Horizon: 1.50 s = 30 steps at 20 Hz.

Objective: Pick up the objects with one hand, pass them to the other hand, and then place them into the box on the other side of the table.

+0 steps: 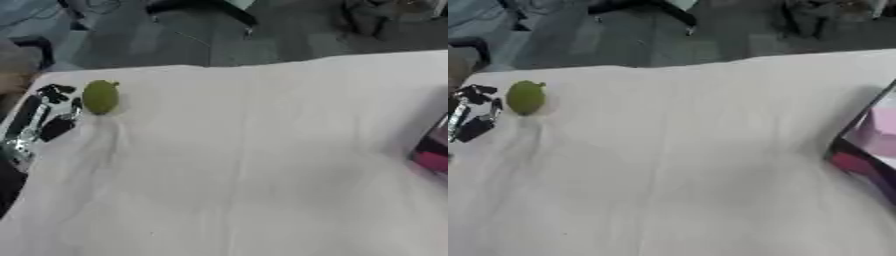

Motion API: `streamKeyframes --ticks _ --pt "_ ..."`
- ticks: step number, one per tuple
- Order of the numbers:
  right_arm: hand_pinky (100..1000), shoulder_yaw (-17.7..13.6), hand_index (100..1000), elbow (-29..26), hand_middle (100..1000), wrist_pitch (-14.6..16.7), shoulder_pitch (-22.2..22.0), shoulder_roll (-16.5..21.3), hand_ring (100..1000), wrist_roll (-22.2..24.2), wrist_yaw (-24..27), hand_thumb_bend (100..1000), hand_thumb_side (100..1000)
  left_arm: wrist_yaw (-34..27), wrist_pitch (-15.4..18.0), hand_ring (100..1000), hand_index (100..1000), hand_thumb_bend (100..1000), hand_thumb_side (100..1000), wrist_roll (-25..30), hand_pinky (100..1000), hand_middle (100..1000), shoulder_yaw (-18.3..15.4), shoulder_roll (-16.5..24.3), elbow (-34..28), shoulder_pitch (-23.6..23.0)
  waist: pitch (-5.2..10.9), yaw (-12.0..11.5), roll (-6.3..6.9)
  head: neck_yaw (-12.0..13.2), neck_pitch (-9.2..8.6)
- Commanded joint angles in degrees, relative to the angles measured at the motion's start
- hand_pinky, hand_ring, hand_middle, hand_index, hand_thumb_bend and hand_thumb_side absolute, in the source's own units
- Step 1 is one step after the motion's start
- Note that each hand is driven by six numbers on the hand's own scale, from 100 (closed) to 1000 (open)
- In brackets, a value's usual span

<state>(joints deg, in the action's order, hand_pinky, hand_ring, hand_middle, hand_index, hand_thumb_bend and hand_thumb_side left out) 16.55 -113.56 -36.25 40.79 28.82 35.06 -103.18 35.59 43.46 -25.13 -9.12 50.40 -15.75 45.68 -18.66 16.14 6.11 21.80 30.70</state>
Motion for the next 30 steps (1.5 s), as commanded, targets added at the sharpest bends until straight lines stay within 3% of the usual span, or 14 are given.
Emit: streamKeyframes --ticks 1,7,14,20,26,30 --pt "866 -0.17 1000 -1.03 850 -2.51 0.36 -0.01 886 0.01 0.88 588 344 -2.64 0.53 690 806 100 703 -0.43 727 717 -0.25 4.42 0.22 -0.12 0.92 0.38 -0.29 1.15 -1.64" --pt "864 -0.17 1000 -1.03 846 -5.03 -0.59 -0.63 883 -1.43 2.82 585 351 -7.12 0.43 692 805 100 664 -3.69 729 719 1.39 7.53 4.29 -2.66 0.09 1.88 -0.94 3.15 -3.77" --pt "864 -0.23 999 -1.03 844 -6.74 -0.91 -0.92 882 -2.77 4.41 581 358 -8.88 4.25 693 804 100 781 -5.39 732 719 4.05 7.96 7.31 -3.19 -0.77 1.93 -1.49 3.61 -4.48" --pt "865 0.02 1000 -1.03 846 -6.59 -1.27 -1.22 883 -3.82 5.31 571 363 -10.41 5.16 687 798 100 844 0.40 729 711 2.97 6.55 4.55 -1.43 -0.53 1.70 -1.61 2.44 -4.23" --pt "864 0.01 1000 -1.03 845 -5.68 -1.42 -1.57 883 -5.06 6.45 562 353 -12.34 3.31 693 801 100 832 7.77 734 718 1.04 6.18 0.75 -0.06 0.09 2.38 -1.42 1.77 -4.82" --pt "863 0.10 999 -1.03 840 -6.03 -1.67 -2.00 882 -5.89 7.40 563 377 -10.84 1.77 701 811 100 801 9.09 739 729 0.92 6.15 0.56 0.17 -0.03 3.62 -1.36 1.89 -5.40"
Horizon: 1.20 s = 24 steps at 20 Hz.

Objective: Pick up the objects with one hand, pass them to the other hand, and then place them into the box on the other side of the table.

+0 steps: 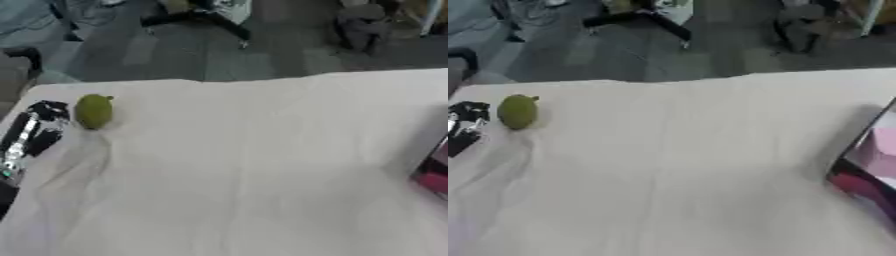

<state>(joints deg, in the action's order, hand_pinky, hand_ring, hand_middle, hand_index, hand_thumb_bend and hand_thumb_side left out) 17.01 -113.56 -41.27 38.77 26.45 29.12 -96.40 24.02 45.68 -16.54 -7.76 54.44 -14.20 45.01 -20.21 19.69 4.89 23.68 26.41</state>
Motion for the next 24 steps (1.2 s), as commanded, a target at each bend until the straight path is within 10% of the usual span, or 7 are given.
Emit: streamKeyframes --ticks 1,11,17,24 --pt "863 -0.42 999 -1.03 839 -1.22 0.23 0.26 882 -0.24 0.82 563 377 1.47 -0.71 701 812 100 800 0.41 739 730 -0.36 2.02 -0.95 0.97 1.47 0.23 -0.16 0.08 -1.17" --pt "861 -0.40 999 -1.03 834 -2.65 -0.49 -0.51 880 -2.83 2.52 556 387 7.87 -2.69 701 824 100 672 -0.97 740 732 0.15 0.93 -0.14 1.99 0.95 0.62 -0.20 0.64 -0.98" --pt "861 -0.39 999 -1.03 833 -3.20 -0.74 -0.62 879 -3.80 3.29 550 397 12.93 -4.11 653 796 100 267 -2.80 719 683 0.60 0.36 0.59 2.12 0.76 0.68 -0.16 0.82 -1.14" --pt "861 -0.40 1000 -1.03 833 -3.46 -1.05 -0.60 879 -4.31 3.67 546 406 15.11 -3.66 534 652 100 255 -4.97 667 536 0.36 -0.49 0.59 2.17 0.84 0.55 -0.11 0.85 -1.10"
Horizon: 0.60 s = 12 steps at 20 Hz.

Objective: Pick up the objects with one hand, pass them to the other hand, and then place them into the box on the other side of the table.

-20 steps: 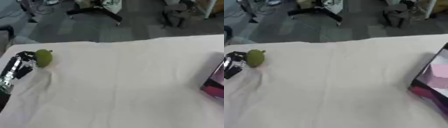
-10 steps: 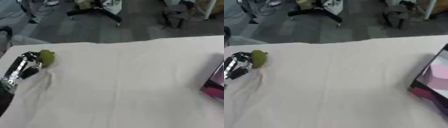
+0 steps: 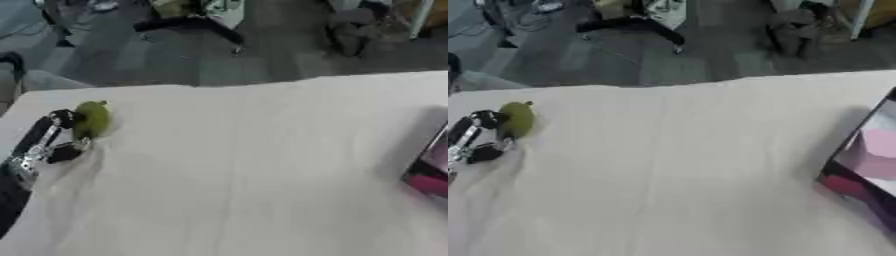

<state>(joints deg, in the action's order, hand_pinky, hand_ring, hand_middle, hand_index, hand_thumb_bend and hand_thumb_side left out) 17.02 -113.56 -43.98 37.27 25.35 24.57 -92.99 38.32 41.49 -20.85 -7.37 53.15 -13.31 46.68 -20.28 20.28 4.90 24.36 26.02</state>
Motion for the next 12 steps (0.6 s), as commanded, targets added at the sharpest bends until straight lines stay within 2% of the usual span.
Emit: streamKeyframes --ticks 1,4,8,10,12 --pt "861 -0.42 1000 -1.03 833 -0.76 0.40 0.51 879 0.20 0.27 545 406 0.88 0.88 525 637 100 256 -0.75 663 524 -0.06 0.72 -0.36 0.49 0.96 -0.03 -0.10 0.19 -0.69" --pt "861 -0.44 1000 -1.03 833 -0.81 0.19 0.53 880 0.17 0.29 543 408 0.55 2.18 487 574 100 267 -0.87 645 478 -0.28 0.48 -0.53 0.42 1.16 -0.05 -0.08 0.19 -0.55" --pt "860 -0.56 1000 -1.03 833 -0.83 -0.21 0.48 879 0.09 0.14 539 411 -2.33 5.00 424 479 100 327 -1.10 588 400 -1.19 -0.08 -1.76 0.36 1.67 -0.76 -0.28 -0.02 0.00" --pt "860 -0.67 1000 -1.03 832 -0.78 -0.57 0.51 879 0.02 -0.10 538 412 -4.59 6.68 377 434 100 378 -0.37 552 348 -1.82 -0.40 -3.49 0.42 2.15 -1.55 -0.39 -0.37 0.74" --pt "861 -0.73 1000 -1.03 833 -0.63 -1.01 0.60 880 -0.04 -0.43 535 414 -7.00 8.30 369 423 100 407 1.22 550 335 -2.58 -0.66 -6.44 0.49 2.81 -2.85 -0.54 -1.08 1.88"
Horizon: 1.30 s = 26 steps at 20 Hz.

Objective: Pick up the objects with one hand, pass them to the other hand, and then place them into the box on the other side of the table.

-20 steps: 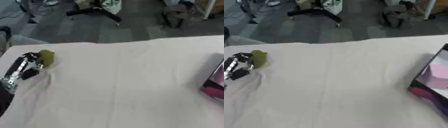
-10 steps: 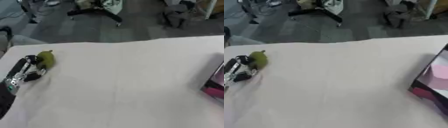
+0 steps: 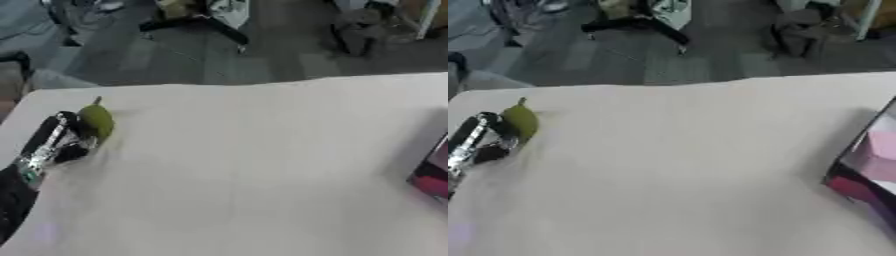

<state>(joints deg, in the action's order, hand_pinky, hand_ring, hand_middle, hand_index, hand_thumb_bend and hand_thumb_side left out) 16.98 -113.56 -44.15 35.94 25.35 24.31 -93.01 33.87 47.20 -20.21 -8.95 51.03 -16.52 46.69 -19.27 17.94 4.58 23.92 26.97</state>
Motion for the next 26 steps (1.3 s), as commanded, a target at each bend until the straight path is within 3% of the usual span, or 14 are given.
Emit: streamKeyframes --ticks 1,5,9,11,12,13,14,15,16,17,18,22,24,26 --pt "860 -0.72 1000 -1.03 833 -0.36 0.11 0.66 880 0.21 -0.59 533 415 -3.68 3.21 362 416 100 428 1.71 546 326 -1.36 1.34 -4.90 0.47 2.15 -1.26 -0.31 -1.16 1.56" --pt "861 -0.88 1000 -1.03 834 0.34 -0.93 0.91 880 0.43 -1.65 530 416 -9.71 4.59 356 408 100 471 8.80 542 317 -2.72 0.69 -12.79 -0.22 3.94 -5.06 -0.81 -4.35 5.05" --pt "862 -0.67 1000 -1.03 835 1.40 -1.49 1.15 881 1.53 -2.60 531 416 -16.01 4.36 380 436 100 430 17.20 563 344 -3.22 0.92 -18.61 -1.92 5.62 -7.18 -0.96 -6.82 7.53" --pt "862 -0.43 1000 -1.03 835 1.97 -1.43 1.07 881 2.03 -2.92 532 416 -16.31 3.78 514 600 100 346 20.08 639 503 -3.46 1.56 -19.12 -2.27 6.10 -7.46 -0.96 -6.96 7.71" --pt "862 -0.31 1000 -1.03 834 2.15 -1.38 1.03 881 2.25 -2.97 532 415 -14.97 3.43 624 744 100 273 20.82 713 628 -3.63 1.94 -18.81 -2.17 6.17 -7.28 -0.92 -6.82 7.51" --pt "862 -0.20 1000 -1.03 834 2.21 -1.28 0.99 880 2.44 -2.94 533 415 -12.60 2.88 705 821 100 145 20.78 766 719 -3.87 2.27 -18.25 -1.86 6.10 -6.87 -0.86 -6.57 7.16" --pt "861 -0.09 1000 -1.03 833 2.16 -1.14 0.91 880 2.55 -2.85 532 416 -9.34 2.04 748 863 100 100 19.90 799 764 -4.16 2.55 -17.51 -1.42 5.87 -6.21 -0.76 -6.21 6.70" --pt "860 0.01 1000 -1.03 832 1.99 -0.94 0.78 879 2.54 -2.68 533 415 -5.35 0.90 796 907 231 100 18.30 836 812 -4.36 2.82 -16.65 -0.95 5.47 -5.25 -0.60 -5.78 6.14" --pt "860 0.13 1000 -1.03 832 1.72 -0.72 0.62 879 2.39 -2.45 534 415 -0.95 -0.48 810 920 276 100 16.05 846 827 -4.49 3.01 -15.65 -0.50 4.98 -4.31 -0.43 -5.29 5.58" --pt "859 0.20 1000 -1.03 830 1.38 -0.56 0.47 878 2.14 -2.19 534 415 3.13 -1.78 840 944 386 100 13.44 865 856 -4.54 3.18 -14.78 -0.14 4.44 -3.50 -0.26 -4.85 5.08" --pt "859 0.26 1000 -1.03 830 1.00 -0.45 0.34 878 1.81 -1.90 535 415 7.00 -3.03 855 955 406 100 10.48 868 869 -4.52 3.27 -13.92 0.11 3.96 -2.84 -0.12 -4.46 4.66" --pt "857 0.27 999 -1.03 826 -1.20 -0.49 -0.11 878 -0.32 -0.23 534 416 18.02 -6.82 872 969 327 123 -1.15 872 885 -3.55 3.54 -8.95 0.32 1.68 -0.83 0.42 -3.38 3.18" --pt "857 0.28 999 -1.03 825 -2.20 -0.67 -0.13 877 -1.40 0.74 558 400 21.17 -7.77 867 971 324 100 -5.28 868 882 -2.66 3.81 -6.58 0.19 0.86 -0.57 0.53 -3.20 3.27" --pt "857 0.27 999 -1.03 824 -2.92 -0.86 -0.11 877 -2.37 1.59 533 417 23.05 -8.75 860 970 326 144 -8.54 861 875 -2.04 4.23 -4.68 -0.01 0.36 -0.60 0.63 -3.01 3.62"
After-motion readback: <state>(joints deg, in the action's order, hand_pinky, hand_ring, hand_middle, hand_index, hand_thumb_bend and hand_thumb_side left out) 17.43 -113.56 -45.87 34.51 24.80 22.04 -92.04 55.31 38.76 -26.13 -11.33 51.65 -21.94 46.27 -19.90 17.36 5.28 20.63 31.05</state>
